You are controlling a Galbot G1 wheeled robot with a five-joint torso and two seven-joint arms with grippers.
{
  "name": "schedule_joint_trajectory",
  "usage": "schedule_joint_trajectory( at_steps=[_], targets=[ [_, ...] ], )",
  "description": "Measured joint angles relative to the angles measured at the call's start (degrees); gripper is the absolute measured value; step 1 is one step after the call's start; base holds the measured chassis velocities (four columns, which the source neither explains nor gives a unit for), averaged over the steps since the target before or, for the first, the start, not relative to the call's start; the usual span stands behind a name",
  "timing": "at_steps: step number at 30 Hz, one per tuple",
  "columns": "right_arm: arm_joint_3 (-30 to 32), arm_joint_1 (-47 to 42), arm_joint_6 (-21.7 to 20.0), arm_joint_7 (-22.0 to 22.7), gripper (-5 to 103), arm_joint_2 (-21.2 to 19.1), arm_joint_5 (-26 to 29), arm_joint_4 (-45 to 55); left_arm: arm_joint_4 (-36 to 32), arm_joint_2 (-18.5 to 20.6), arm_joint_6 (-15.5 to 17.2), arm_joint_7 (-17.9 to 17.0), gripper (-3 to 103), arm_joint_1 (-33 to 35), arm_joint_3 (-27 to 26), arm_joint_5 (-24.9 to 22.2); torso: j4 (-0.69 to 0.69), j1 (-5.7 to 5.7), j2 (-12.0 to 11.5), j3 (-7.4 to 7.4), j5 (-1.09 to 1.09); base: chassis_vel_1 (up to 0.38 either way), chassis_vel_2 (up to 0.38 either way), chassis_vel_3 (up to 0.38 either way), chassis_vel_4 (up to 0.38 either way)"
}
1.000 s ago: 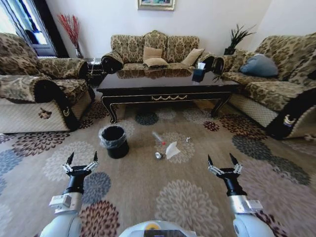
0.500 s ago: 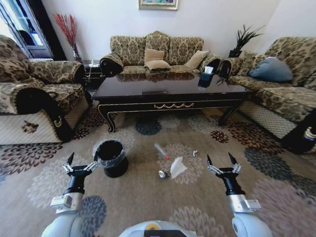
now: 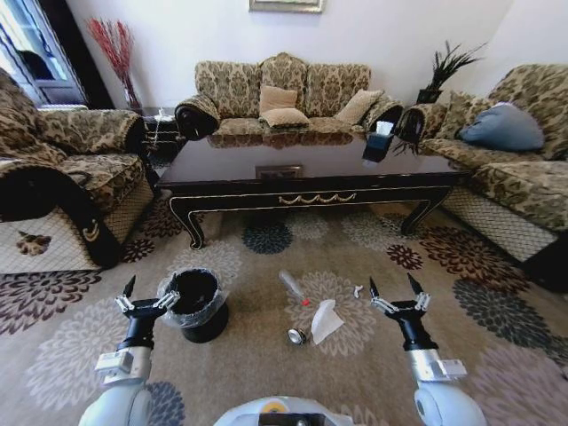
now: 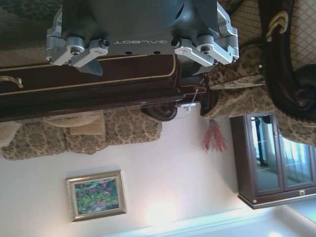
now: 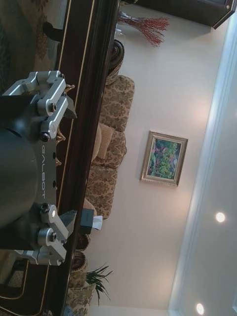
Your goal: Move to the front of the table and pick up the trash from the floor, then place it into the trash bin.
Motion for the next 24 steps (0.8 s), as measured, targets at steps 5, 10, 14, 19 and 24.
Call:
schedule_joint_trajectory(
  at_steps=[5,10,14,19,24],
  targets=[
    [-0.1,0.1,0.2,0.7,100,0.1,-0.6,0.0,-1.0,1.1,9.8,-13.8,100,-2.3,1.1,-3.5,0.01,0.01,0.0,0.02,-0.01,0.0,0.0,0.0,0.0],
    [-0.9,0.3,0.3,2.6,100,0.1,-0.9,-0.2,-1.5,4.2,19.5,-26.2,100,-5.7,2.6,-8.6,0.01,0.0,0.0,0.02,-0.01,0.0,0.0,0.0,0.0],
    [-1.7,0.4,0.5,3.0,100,0.3,-1.5,-0.6,-0.8,8.5,28.0,-30.3,100,-8.6,3.4,-13.1,0.0,0.01,0.0,0.03,-0.01,0.0,0.0,0.0,0.0],
    [-2.5,0.3,0.9,3.0,100,0.8,-2.1,-1.3,1.4,12.0,46.3,-29.8,100,-15.6,1.7,-32.7,0.01,0.01,0.0,0.03,0.0,0.0,0.0,0.0,0.0],
    [-2.7,0.4,1.0,3.0,100,0.5,-2.1,-1.8,4.3,13.3,48.7,-30.1,100,-19.3,1.0,-41.6,-0.02,0.02,0.0,0.03,0.0,0.0,0.0,0.0,0.0]
  ],
)
